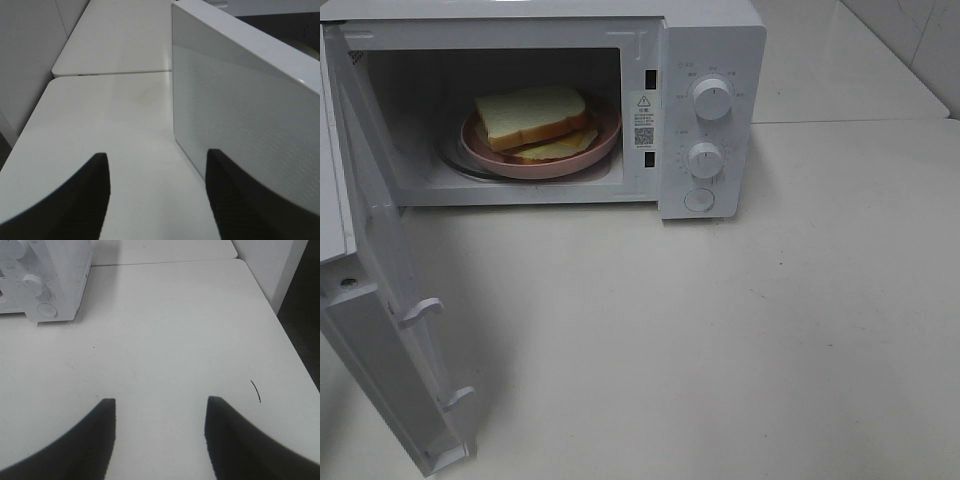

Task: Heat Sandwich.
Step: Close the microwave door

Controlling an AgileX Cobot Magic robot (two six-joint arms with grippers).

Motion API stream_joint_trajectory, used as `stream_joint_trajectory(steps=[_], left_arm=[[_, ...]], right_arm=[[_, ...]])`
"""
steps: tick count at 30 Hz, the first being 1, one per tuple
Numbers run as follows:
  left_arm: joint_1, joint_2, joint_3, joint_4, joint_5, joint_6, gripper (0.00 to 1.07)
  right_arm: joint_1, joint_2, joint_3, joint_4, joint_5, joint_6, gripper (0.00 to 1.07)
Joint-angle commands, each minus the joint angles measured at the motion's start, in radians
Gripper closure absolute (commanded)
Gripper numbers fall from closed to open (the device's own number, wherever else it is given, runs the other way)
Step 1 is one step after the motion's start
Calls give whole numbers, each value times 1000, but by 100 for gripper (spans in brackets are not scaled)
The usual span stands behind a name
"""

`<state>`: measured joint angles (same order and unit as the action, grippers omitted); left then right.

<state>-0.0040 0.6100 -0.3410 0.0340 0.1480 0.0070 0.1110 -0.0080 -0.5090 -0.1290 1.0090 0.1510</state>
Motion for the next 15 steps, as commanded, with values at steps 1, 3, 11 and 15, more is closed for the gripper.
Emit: stream_joint_trajectory(steps=[1, 3, 11, 15], left_arm=[[-7, 62, 3, -3, -65, -7, 64], [-7, 85, 3, -3, -72, -7, 68], [-7, 269, 3, 5, -180, -7, 107], [-7, 326, 3, 15, -232, -7, 107]], right_arm=[[-3, -23, 6, -6, -8, -7, 53], [-3, -23, 6, -6, -8, -7, 53], [-3, -23, 6, -6, -8, -7, 53], [-3, -23, 6, -6, -8, -7, 53]])
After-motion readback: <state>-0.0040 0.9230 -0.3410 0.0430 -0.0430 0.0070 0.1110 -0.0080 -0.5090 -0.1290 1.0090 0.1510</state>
